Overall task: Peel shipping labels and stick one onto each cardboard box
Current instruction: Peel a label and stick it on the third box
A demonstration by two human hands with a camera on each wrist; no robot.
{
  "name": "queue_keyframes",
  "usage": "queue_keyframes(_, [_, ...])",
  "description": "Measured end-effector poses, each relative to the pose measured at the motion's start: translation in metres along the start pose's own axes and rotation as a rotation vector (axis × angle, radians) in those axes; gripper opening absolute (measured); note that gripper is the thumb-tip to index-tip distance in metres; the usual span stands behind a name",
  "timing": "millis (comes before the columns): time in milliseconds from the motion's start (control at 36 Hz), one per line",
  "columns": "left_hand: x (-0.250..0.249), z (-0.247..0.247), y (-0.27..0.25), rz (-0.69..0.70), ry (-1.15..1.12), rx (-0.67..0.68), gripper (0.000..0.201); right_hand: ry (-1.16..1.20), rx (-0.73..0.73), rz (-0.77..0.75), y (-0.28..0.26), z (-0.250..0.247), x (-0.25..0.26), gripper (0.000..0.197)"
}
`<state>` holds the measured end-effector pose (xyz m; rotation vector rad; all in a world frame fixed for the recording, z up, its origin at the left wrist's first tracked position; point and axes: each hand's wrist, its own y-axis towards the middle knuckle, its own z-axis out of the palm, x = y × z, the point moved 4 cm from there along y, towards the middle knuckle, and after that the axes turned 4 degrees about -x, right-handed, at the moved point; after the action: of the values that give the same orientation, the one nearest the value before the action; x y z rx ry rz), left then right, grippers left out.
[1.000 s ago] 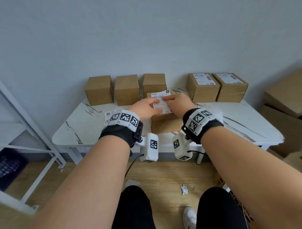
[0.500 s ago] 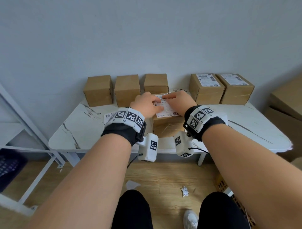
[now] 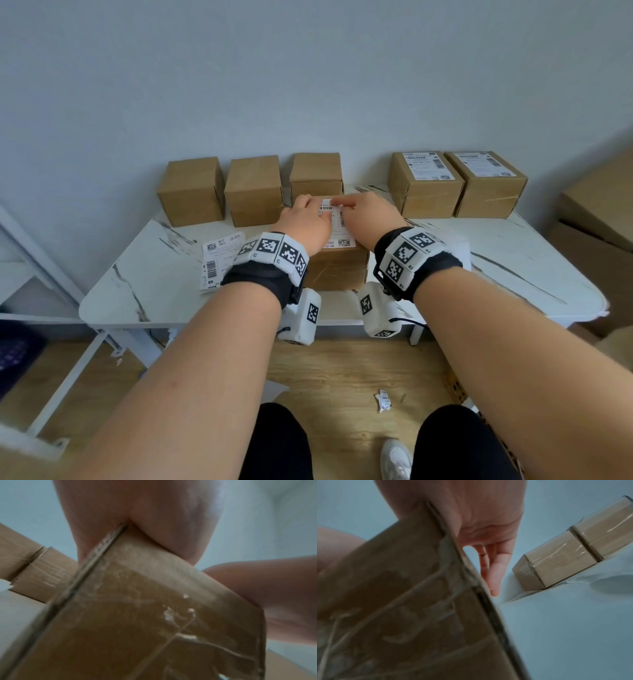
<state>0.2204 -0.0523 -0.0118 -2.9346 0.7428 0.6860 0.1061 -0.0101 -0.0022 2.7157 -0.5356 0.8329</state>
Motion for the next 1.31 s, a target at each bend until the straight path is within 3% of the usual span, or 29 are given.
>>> queue_keyframes(250, [0.002, 0.003, 0.000, -0.004, 0.008, -0.029, 0.048, -0.051, 0.055, 0.024, 0.001, 0.009, -0.003, 0.059])
queue_keyframes(417, [0.003, 0.006, -0.001, -0.050, 0.016, -0.061, 0.054, -0.016, -0.037, 0.048, -0.004, 0.006, 0.000, 0.054])
queue_keyframes(778, [0.004, 0.008, 0.001, -0.165, -0.072, -0.015, 0.052, -0.094, -0.054, -0.049, -0.026, -0.004, 0.000, 0.044])
queue_keyframes(1083, [0.004, 0.009, 0.005, -0.186, -0.072, -0.022, 0.053, 0.082, -0.088, -0.074, -0.047, -0.015, -0.009, 0.029])
queue_keyframes(1305, [0.012, 0.010, 0.002, -0.109, -0.180, -0.067, 0.053, 0.196, -0.038, -0.070, -0.057, -0.013, -0.012, 0.035])
